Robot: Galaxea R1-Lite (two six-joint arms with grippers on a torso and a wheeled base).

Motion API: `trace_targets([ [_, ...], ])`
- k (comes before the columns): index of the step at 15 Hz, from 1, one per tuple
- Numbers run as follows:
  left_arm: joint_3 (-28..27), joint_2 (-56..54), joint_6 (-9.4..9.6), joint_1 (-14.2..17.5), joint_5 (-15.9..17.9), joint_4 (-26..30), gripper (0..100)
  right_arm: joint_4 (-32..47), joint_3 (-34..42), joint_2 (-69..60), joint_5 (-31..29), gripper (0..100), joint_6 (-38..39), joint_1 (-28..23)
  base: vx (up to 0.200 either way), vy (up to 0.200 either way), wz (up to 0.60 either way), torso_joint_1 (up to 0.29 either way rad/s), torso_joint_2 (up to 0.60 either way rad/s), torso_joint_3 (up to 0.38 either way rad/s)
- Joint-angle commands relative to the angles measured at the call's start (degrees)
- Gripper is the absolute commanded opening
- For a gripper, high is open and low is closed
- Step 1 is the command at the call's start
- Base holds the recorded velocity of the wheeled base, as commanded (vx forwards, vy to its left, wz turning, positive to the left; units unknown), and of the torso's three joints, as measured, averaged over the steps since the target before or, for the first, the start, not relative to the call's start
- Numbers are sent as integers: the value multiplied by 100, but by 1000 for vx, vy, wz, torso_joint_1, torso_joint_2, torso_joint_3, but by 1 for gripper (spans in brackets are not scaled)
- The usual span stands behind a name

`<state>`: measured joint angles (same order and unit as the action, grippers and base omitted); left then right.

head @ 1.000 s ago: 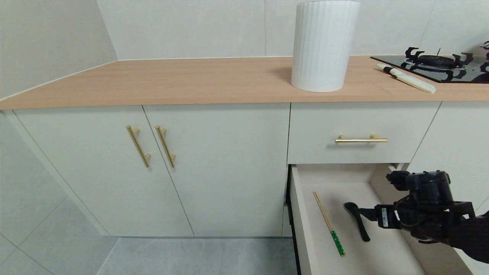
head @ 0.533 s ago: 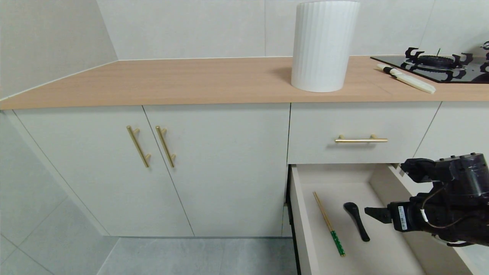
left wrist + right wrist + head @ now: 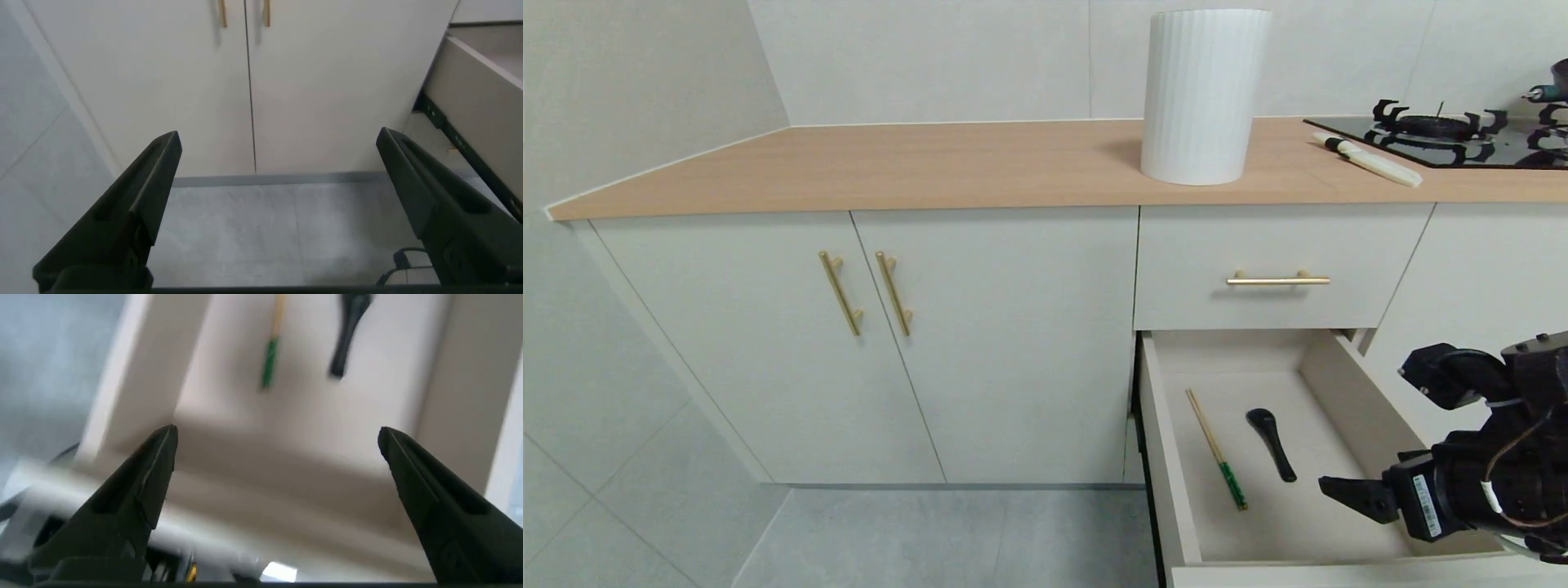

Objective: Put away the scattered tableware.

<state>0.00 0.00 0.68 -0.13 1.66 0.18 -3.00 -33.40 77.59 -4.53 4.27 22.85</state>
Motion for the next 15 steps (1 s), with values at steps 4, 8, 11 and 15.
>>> trace_targets([
  [4,0,0,2,5,1,-1,100,361,0,-166,-4,100,-198,203,-100,0,0,-1,1,2],
  [8,0,0,-7,5,1,-1,100,1601,-26,-16,76,100,-717,537,0,0,0,0,0,0],
  [11,0,0,-7,5,1,-1,100,1645,0,599,172,100,-717,537,0,0,0,0,0,0],
  [15,0,0,-7,5,1,-1,100,1609,-26,1082,128,100,-690,537,0,0,0,0,0,0],
])
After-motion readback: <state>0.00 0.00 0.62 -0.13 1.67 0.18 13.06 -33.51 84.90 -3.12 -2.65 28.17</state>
